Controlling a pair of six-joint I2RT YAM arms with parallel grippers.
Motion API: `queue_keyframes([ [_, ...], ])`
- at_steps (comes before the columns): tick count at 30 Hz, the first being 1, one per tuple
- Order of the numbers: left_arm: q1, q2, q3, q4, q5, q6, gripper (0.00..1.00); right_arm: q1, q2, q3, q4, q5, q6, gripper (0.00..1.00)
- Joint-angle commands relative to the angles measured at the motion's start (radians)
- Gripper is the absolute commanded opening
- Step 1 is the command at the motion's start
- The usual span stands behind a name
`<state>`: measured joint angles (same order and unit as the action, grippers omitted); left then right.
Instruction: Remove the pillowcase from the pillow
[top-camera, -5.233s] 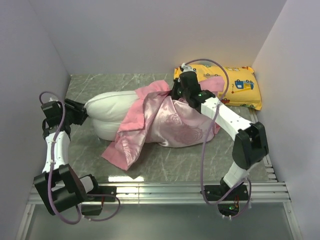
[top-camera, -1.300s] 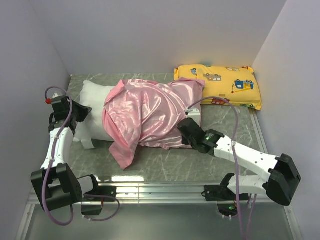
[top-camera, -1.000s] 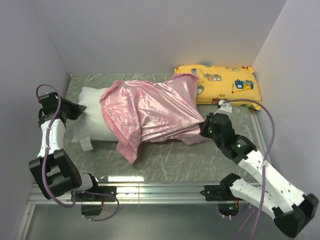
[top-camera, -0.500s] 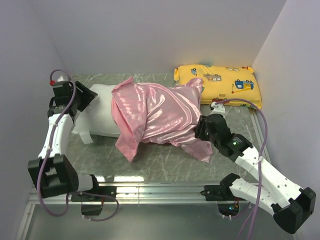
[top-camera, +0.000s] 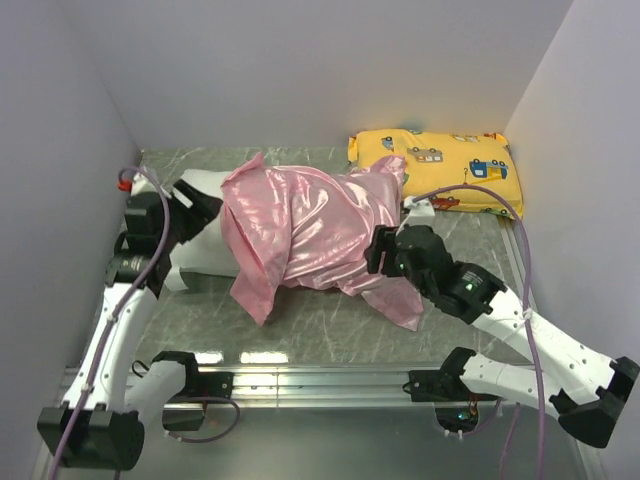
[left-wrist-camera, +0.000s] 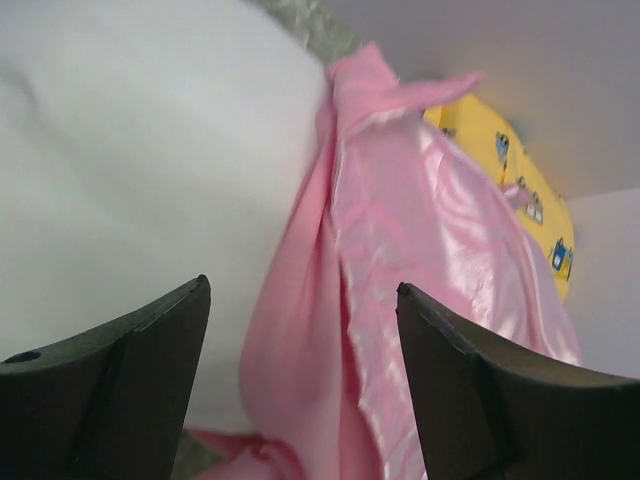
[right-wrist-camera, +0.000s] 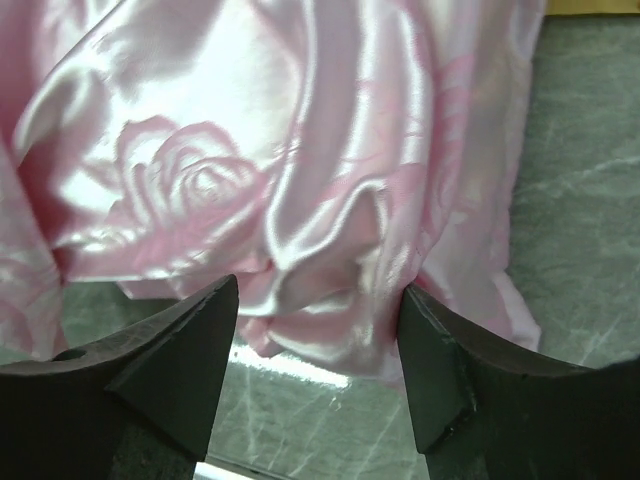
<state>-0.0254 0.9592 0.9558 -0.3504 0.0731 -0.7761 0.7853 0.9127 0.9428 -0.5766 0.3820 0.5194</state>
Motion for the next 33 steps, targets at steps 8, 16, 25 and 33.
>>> queue_keyframes([
  [8,-0.137,-0.293,-0.324,-0.072,-0.190,-0.166,0.83,0.379,0.161,-0.006,0.107,0.182,0.094,0.75],
  [16,-0.140,-0.205,-0.427,0.082,-0.174,-0.193,0.84,0.503,0.541,0.115,0.191,0.380,0.068,0.85],
  [25,-0.142,-0.191,-0.434,0.105,-0.170,-0.183,0.83,0.514,0.782,0.258,0.176,0.622,0.112,0.87],
  [33,-0.142,-0.194,-0.393,0.082,-0.179,-0.166,0.70,0.496,0.776,0.289,0.149,0.707,0.100,0.00],
])
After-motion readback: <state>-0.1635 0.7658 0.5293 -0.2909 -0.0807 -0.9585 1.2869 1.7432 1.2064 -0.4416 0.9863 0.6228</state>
